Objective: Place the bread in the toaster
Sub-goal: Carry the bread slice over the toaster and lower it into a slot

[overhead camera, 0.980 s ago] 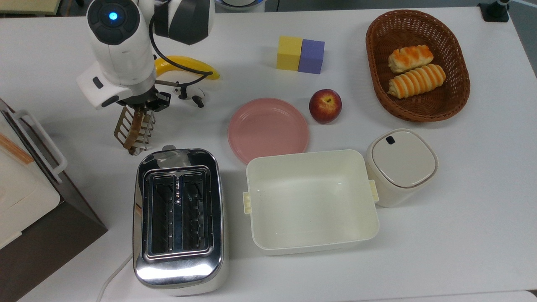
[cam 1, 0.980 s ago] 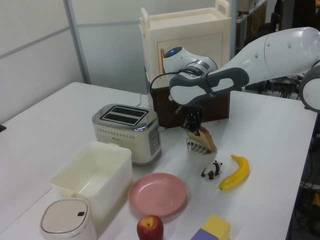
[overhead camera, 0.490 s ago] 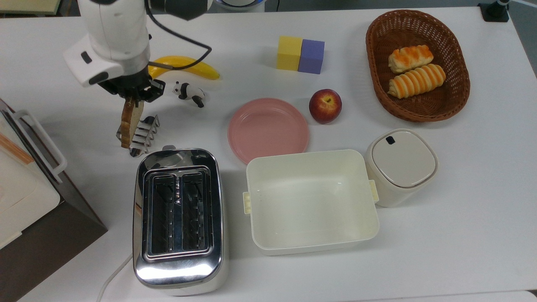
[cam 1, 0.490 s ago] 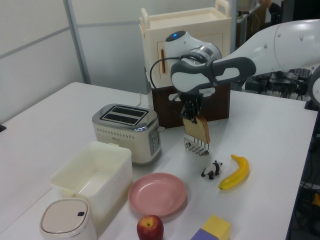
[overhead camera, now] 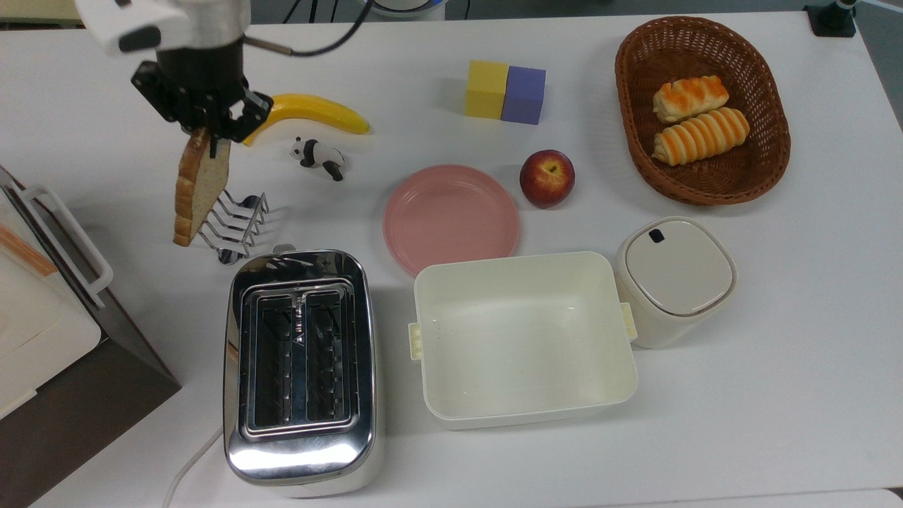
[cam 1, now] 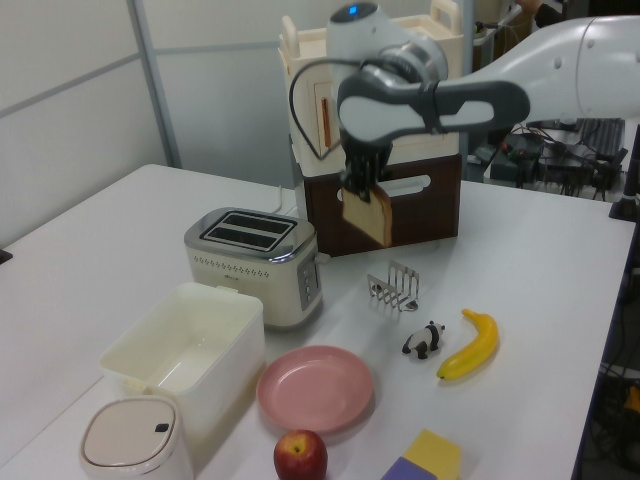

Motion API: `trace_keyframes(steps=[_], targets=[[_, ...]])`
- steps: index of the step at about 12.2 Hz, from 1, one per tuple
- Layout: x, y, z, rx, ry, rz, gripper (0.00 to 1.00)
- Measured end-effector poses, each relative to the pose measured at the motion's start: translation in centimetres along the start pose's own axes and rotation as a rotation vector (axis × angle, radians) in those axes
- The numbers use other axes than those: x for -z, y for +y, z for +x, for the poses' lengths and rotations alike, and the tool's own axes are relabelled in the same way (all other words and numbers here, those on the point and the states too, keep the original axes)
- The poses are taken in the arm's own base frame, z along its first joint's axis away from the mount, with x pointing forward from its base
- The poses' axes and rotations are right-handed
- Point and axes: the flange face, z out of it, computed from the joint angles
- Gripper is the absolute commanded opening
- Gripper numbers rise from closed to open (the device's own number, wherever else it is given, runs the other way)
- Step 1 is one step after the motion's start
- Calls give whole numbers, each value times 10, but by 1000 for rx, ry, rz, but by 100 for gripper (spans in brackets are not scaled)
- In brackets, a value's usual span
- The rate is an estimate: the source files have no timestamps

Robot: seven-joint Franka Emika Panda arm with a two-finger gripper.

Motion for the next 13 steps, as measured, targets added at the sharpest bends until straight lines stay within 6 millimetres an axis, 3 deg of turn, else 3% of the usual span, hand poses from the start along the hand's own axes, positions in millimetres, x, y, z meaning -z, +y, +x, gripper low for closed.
trace_keyframes(steps=[2,5,9,13], targets=[[39,-10,12,9,131,17,9],[65,-37,26,28,302,57,9],[66,-77,37,79,406,107,10],[49,-120,39,148,394,123,10]])
